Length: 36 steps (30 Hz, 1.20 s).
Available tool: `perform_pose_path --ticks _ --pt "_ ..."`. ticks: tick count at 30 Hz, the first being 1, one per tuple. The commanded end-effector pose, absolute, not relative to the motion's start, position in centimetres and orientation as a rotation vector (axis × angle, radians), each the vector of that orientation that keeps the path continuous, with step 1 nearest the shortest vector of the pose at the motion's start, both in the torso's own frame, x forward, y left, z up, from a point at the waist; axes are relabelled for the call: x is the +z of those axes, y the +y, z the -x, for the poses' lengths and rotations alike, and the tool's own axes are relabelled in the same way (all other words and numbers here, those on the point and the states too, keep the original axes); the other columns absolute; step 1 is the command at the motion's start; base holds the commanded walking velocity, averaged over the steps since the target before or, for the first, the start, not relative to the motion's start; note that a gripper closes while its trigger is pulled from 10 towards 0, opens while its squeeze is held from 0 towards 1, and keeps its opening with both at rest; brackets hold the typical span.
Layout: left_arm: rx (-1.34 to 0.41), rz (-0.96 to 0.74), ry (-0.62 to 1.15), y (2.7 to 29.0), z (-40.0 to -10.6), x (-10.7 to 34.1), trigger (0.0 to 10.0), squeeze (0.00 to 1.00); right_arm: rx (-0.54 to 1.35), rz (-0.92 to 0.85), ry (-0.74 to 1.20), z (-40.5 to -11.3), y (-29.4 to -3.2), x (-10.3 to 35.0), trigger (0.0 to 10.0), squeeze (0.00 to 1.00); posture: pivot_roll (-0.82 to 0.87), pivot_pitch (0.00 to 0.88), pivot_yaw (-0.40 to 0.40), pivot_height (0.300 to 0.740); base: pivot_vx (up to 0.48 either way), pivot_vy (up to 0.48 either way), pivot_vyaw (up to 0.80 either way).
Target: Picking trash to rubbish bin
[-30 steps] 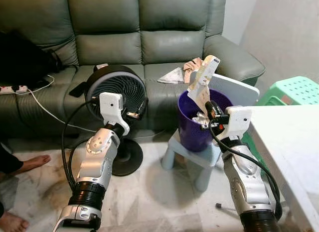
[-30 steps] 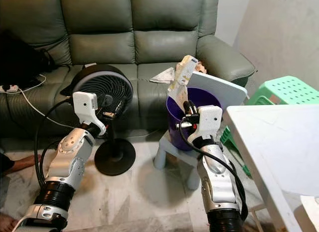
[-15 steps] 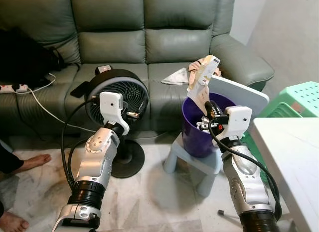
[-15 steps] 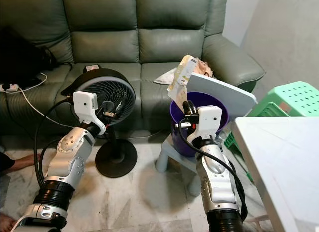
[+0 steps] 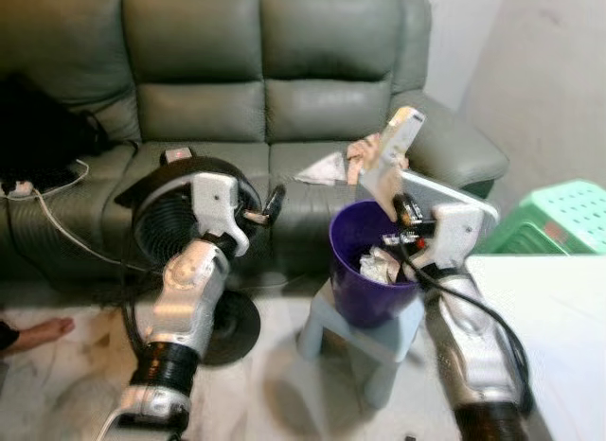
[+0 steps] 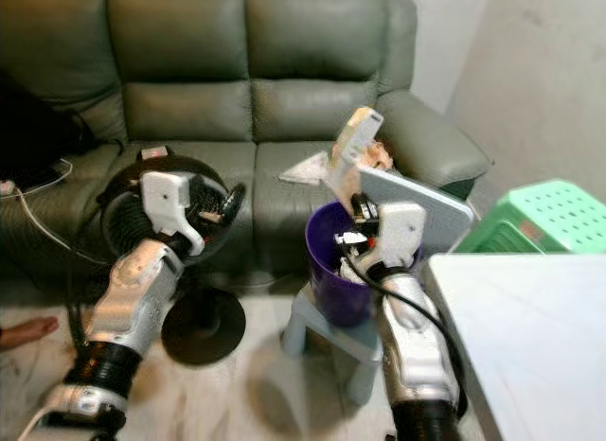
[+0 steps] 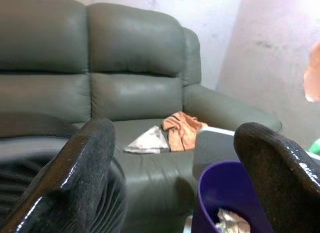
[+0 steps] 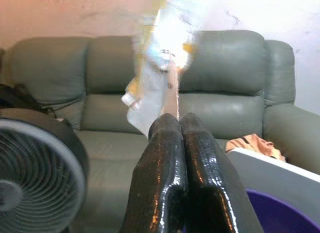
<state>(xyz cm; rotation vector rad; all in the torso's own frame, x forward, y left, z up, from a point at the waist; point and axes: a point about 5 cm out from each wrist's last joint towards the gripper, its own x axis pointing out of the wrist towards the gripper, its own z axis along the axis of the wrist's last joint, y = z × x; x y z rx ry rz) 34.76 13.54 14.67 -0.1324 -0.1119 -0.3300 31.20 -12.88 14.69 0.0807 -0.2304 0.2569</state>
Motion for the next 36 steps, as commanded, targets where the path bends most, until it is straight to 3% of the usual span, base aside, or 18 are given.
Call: perform_pose_path --ticks 1,21,36 --pt "-0.370 0.132 -0.123 12.3 -34.8 15.1 10.0 0.00 0.232 -0.073 -0.232 -31.2 -13.9 14.8 10.0 0.00 0.04 0.020 -0.024 0.715 0.330 0.000 0.00" --pt "-0.372 0.136 -0.127 12.1 -34.7 15.1 10.0 0.00 0.259 -0.057 -0.212 -31.3 -13.3 14.7 10.0 0.00 0.04 0.021 -0.036 0.715 0.325 0.000 0.00" --pt "-0.393 0.151 -0.151 11.3 -33.7 14.9 10.0 0.00 0.278 -0.048 -0.065 -33.8 -12.5 14.2 10.0 0.00 0.06 0.063 -0.085 0.715 0.000 0.000 0.00"
